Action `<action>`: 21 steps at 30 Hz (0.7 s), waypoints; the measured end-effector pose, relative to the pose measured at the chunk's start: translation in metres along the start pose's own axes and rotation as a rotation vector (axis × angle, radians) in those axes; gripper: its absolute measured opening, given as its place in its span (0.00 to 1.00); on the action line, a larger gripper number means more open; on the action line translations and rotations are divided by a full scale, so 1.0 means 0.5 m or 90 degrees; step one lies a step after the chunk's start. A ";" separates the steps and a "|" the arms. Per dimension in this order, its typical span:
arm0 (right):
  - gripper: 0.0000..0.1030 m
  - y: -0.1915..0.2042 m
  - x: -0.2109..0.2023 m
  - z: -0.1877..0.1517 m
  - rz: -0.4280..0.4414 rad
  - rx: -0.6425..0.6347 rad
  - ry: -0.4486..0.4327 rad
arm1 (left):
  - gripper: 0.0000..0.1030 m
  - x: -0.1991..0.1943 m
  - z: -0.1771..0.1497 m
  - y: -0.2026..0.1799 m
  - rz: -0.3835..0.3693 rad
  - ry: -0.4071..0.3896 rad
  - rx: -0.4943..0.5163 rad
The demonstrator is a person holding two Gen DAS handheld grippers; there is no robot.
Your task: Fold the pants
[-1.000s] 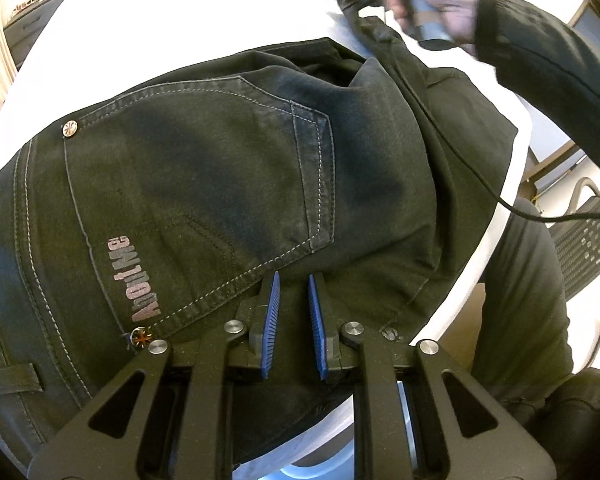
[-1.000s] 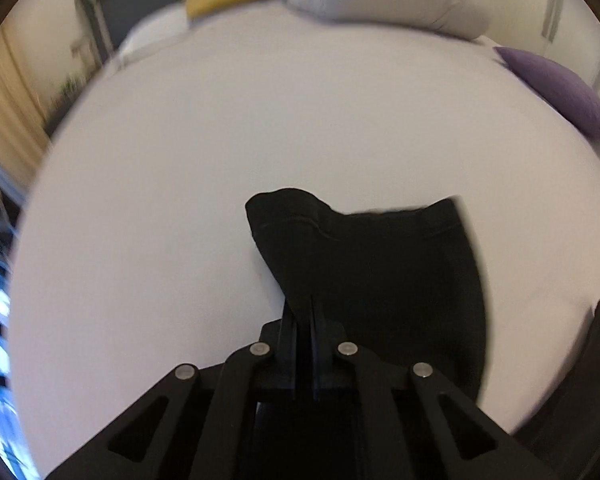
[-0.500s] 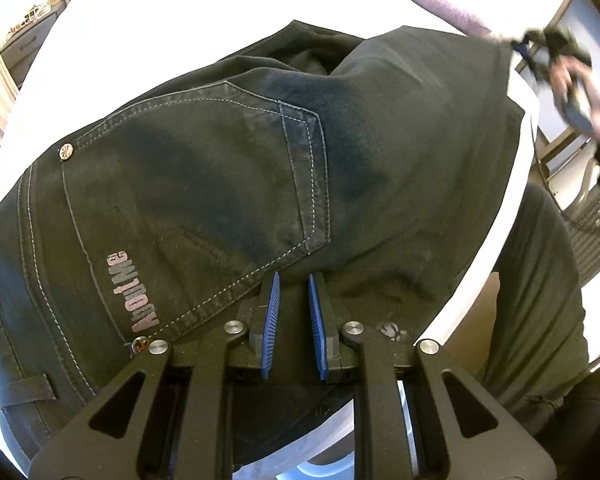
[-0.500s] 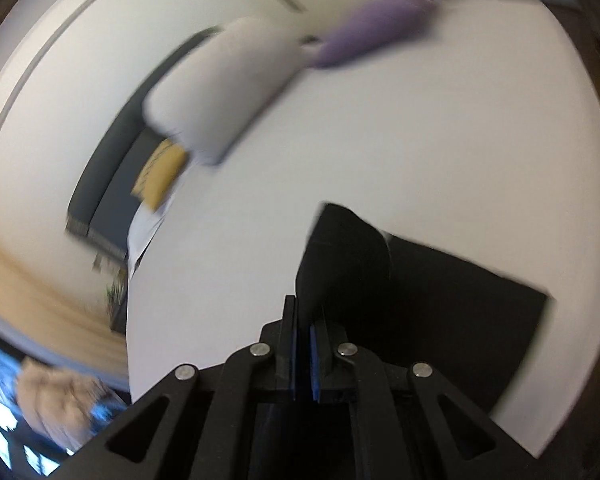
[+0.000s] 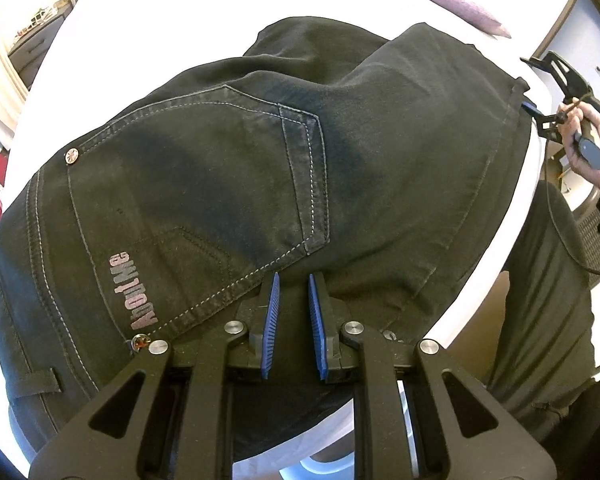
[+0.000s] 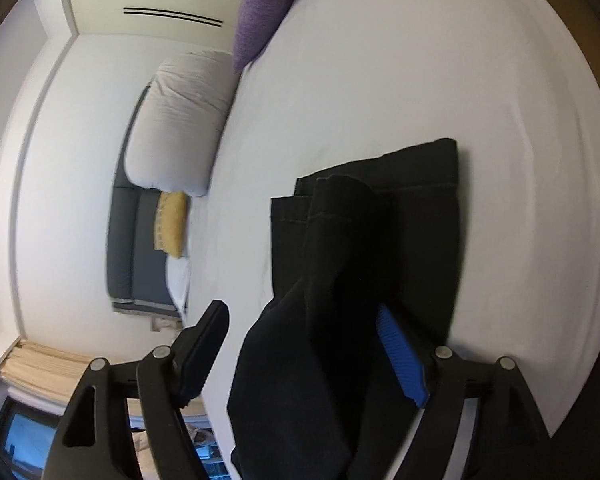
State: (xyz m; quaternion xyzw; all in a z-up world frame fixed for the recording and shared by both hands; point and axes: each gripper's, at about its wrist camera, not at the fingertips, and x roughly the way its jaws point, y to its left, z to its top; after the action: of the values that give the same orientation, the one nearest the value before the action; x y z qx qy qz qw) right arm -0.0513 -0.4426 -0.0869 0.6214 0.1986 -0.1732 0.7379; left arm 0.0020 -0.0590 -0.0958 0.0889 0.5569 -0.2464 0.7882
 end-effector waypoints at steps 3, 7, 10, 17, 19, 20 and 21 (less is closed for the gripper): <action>0.63 0.005 0.015 0.010 -0.026 0.006 -0.001 | 0.14 0.004 -0.006 -0.001 0.004 -0.002 -0.002; 0.26 -0.016 0.017 0.048 -0.039 0.035 -0.012 | 0.15 0.005 -0.006 -0.007 0.007 -0.003 -0.004; 0.08 -0.029 0.017 0.080 -0.050 0.032 -0.009 | 0.15 0.005 -0.008 -0.008 0.008 -0.004 -0.005; 0.13 0.023 -0.032 0.108 0.050 -0.061 -0.042 | 0.15 0.003 -0.006 -0.005 0.013 -0.003 -0.001; 0.36 -0.020 -0.032 0.132 -0.023 -0.016 -0.063 | 0.15 0.004 -0.005 -0.006 0.015 -0.002 0.002; 0.55 -0.042 -0.037 0.141 -0.053 0.008 -0.068 | 0.15 0.004 -0.004 -0.007 0.015 -0.002 0.001; 0.54 -0.080 -0.050 0.151 -0.046 0.068 -0.077 | 0.15 0.004 -0.004 -0.007 0.015 -0.003 0.000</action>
State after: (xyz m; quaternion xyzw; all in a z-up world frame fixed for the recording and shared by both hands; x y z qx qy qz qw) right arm -0.0870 -0.5235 -0.0972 0.6409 0.1667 -0.2471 0.7074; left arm -0.0007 -0.0618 -0.0978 0.0948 0.5541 -0.2376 0.7922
